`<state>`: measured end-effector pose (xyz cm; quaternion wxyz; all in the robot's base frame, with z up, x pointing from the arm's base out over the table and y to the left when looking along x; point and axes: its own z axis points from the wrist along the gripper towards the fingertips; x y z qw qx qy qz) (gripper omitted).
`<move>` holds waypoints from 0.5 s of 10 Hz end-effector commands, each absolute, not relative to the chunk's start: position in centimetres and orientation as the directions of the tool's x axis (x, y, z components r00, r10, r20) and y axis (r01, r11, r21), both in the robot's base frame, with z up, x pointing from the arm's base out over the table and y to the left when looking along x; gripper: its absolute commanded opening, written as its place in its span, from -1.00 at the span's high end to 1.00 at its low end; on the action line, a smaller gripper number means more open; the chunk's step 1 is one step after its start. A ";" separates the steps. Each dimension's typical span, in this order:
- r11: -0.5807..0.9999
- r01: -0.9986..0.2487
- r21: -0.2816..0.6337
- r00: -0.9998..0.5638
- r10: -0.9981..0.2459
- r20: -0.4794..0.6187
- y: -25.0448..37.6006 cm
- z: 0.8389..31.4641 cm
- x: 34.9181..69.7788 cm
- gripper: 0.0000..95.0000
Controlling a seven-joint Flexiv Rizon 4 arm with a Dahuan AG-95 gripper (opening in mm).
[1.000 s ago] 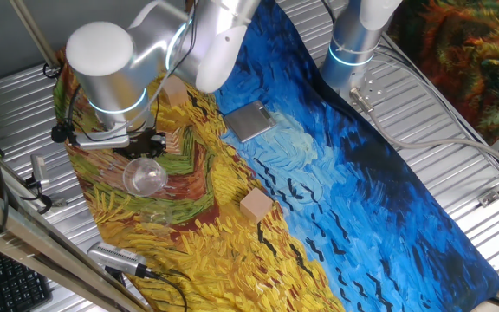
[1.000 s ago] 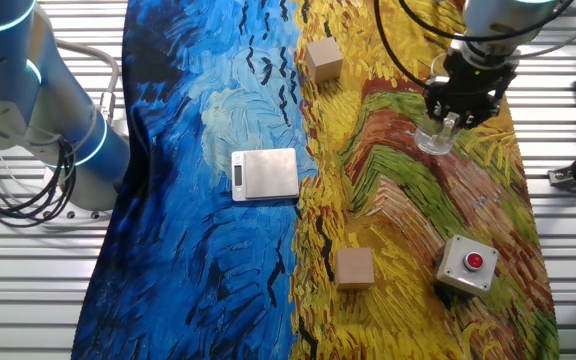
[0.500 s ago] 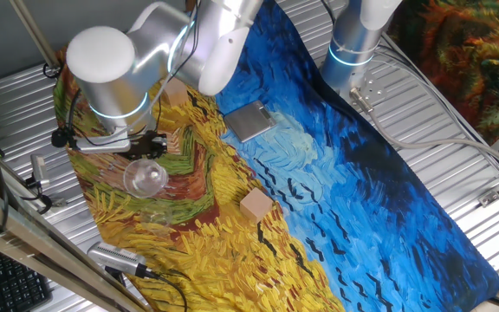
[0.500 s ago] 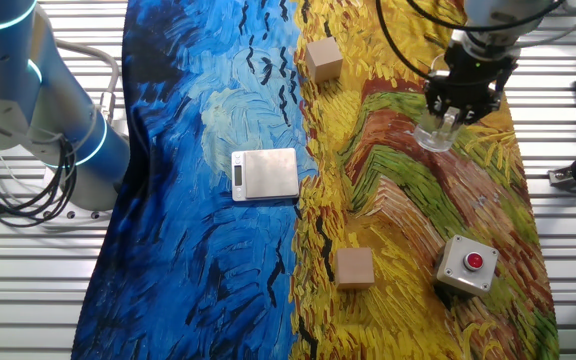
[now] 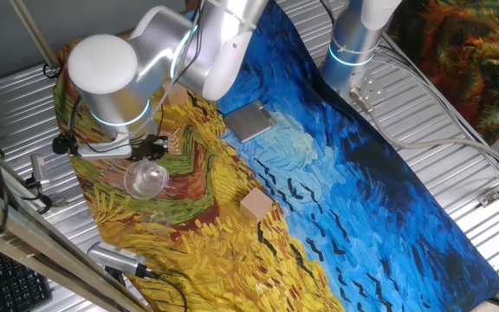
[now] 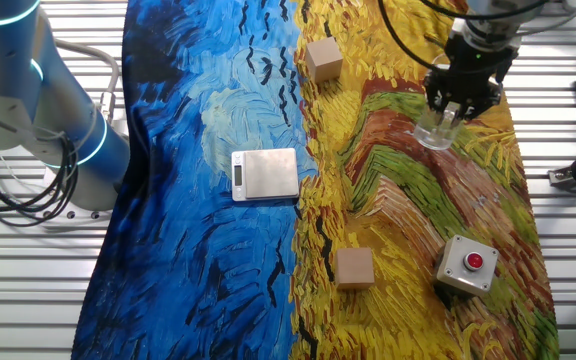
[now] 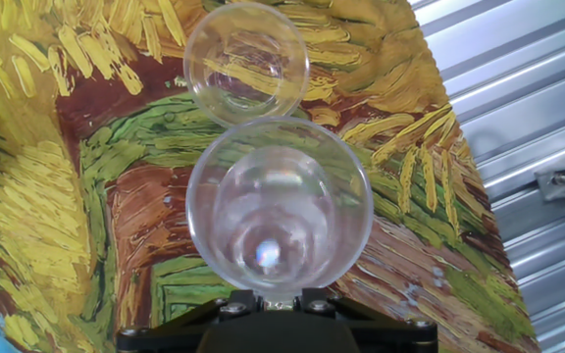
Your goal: Pour the water from one cup into another empty cup
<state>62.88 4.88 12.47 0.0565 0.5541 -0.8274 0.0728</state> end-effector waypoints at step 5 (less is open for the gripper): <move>0.385 -0.921 -0.060 -0.388 -0.896 0.217 5.1 12.7 62.6 1.00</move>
